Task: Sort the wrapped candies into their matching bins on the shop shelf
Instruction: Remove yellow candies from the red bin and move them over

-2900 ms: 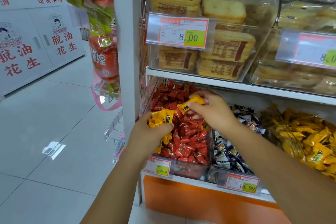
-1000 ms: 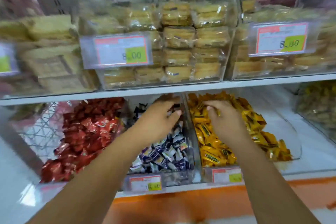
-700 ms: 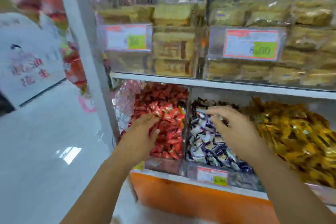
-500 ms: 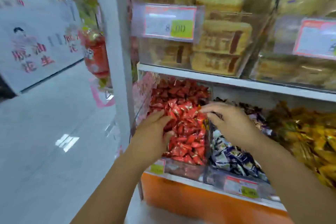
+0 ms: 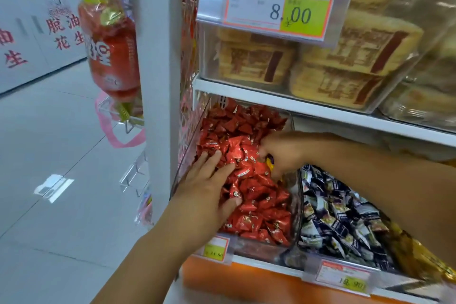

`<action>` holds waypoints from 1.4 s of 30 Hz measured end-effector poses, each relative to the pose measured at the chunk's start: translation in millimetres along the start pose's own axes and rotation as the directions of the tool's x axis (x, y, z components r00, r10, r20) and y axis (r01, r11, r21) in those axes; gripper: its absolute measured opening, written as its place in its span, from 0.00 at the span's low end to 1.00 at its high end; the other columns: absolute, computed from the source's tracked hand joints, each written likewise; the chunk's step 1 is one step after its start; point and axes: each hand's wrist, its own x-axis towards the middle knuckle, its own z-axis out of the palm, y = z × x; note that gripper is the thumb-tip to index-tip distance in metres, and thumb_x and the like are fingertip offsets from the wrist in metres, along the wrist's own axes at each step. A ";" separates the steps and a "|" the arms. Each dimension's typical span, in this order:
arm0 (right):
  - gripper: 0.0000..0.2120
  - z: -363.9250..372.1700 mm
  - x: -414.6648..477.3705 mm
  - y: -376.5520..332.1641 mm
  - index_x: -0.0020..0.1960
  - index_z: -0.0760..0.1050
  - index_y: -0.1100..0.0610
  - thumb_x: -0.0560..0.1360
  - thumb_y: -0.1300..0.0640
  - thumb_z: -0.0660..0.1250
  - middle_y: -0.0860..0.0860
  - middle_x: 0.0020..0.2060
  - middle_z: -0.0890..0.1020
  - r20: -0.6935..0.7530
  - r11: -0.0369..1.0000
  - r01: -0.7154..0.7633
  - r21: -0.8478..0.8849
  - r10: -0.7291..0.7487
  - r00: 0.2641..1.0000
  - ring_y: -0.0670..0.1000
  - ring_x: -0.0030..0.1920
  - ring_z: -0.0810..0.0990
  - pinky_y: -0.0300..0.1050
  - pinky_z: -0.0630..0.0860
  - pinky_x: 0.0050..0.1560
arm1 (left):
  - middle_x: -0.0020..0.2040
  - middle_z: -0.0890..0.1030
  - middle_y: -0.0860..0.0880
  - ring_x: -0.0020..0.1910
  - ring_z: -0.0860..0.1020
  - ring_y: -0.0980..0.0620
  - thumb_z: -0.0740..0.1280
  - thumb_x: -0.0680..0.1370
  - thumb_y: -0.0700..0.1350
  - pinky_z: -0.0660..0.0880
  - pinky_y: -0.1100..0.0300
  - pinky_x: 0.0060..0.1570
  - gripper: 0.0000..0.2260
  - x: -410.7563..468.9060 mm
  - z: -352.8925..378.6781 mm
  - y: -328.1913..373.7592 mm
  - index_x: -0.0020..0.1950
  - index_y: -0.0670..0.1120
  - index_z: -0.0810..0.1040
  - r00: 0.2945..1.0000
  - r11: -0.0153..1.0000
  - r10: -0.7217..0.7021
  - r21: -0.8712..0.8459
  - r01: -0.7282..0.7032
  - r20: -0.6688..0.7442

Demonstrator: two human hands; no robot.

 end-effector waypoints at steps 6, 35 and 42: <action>0.13 4.6 -1.2 -10.1 0.57 0.75 0.51 0.73 0.54 0.70 0.44 0.35 0.70 0.044 0.999 0.033 0.020 -0.034 0.998 0.44 0.35 0.68 0.40 0.65 0.32 | 0.78 0.38 0.58 0.76 0.36 0.54 0.56 0.76 0.67 0.43 0.53 0.74 0.29 -1.8 -0.2 7.9 0.74 0.69 0.46 1.000 0.999 0.003 0.034 -0.003 -0.010; 0.09 8.7 -19.1 -0.4 0.53 0.80 0.50 0.73 0.54 0.72 0.40 0.42 0.73 -0.171 0.969 0.107 0.222 -0.069 0.983 0.44 0.46 0.73 0.39 0.72 0.47 | 0.79 0.45 0.55 0.76 0.35 0.52 0.54 0.78 0.65 0.38 0.44 0.73 0.21 4.6 3.0 20.6 0.71 0.69 0.62 1.000 0.995 0.000 0.096 -0.002 0.020; 0.02 -6.6 -39.2 14.3 0.44 0.79 0.47 0.73 0.54 0.71 0.37 0.41 0.75 -0.399 0.872 0.203 0.446 -0.010 0.917 0.38 0.44 0.74 0.30 0.67 0.44 | 0.74 0.65 0.54 0.76 0.53 0.54 0.66 0.76 0.58 0.51 0.58 0.73 0.22 5.9 -12.2 19.0 0.69 0.57 0.71 0.979 0.978 -0.063 -0.209 0.021 -0.195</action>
